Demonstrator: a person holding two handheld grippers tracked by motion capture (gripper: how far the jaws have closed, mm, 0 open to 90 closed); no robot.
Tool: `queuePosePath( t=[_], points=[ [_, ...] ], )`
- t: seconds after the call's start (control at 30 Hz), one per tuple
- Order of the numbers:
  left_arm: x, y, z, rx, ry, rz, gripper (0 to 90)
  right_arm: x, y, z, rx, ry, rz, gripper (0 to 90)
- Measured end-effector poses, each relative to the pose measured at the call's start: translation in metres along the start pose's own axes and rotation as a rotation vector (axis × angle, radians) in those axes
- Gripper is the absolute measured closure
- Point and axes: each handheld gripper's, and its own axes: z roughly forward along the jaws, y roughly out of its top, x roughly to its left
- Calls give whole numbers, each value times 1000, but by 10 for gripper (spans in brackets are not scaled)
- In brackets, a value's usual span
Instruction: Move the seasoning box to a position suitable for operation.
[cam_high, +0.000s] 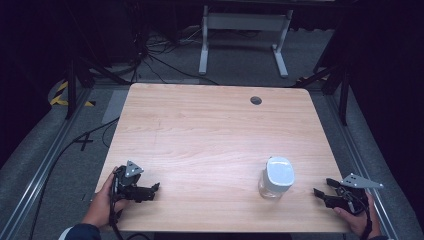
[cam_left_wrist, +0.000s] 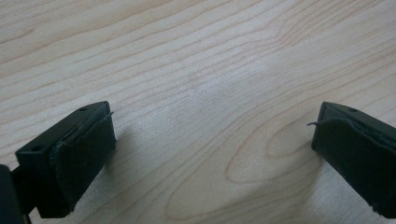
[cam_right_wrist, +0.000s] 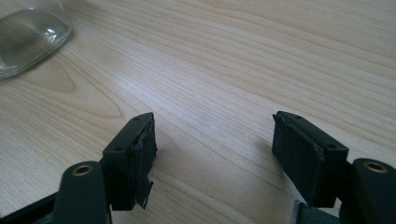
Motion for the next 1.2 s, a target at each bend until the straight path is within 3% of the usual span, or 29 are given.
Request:
queuePosePath(
  t=[0.07, 0.27, 0.43, 0.57, 0.7, 0.83, 1.03, 1.17, 1.2],
  points=[
    [0, 3, 1, 18, -1, 1, 0, 0, 0, 0, -1, 0, -1, 304],
    [-5, 10, 9, 2, 2, 6, 0, 0, 0, 0, -1, -1, -1, 303],
    [-10, 14, 12, 9, -40, 43, 0, 0, 0, 0, -1, -3, -2, 306],
    [-12, 15, 13, 6, -51, 71, 2, 0, 0, 0, -6, 3, -3, 373],
    [-13, 16, 13, 16, -54, 60, 1, 1, 4, -1, -20, 9, -26, 470],
    [-12, 16, 14, 8, -55, 64, 2, 4, 28, -14, -104, 53, -46, 574],
    [-12, 16, 14, 7, -54, 69, 2, 17, 81, -30, -221, 123, -101, 639],
    [-13, 16, 14, 10, -56, 61, 3, 27, 108, -28, -267, 154, -132, 691],
    [-13, 16, 14, 10, -56, 61, 3, 27, 108, -28, -267, 154, -132, 691]
  ],
)
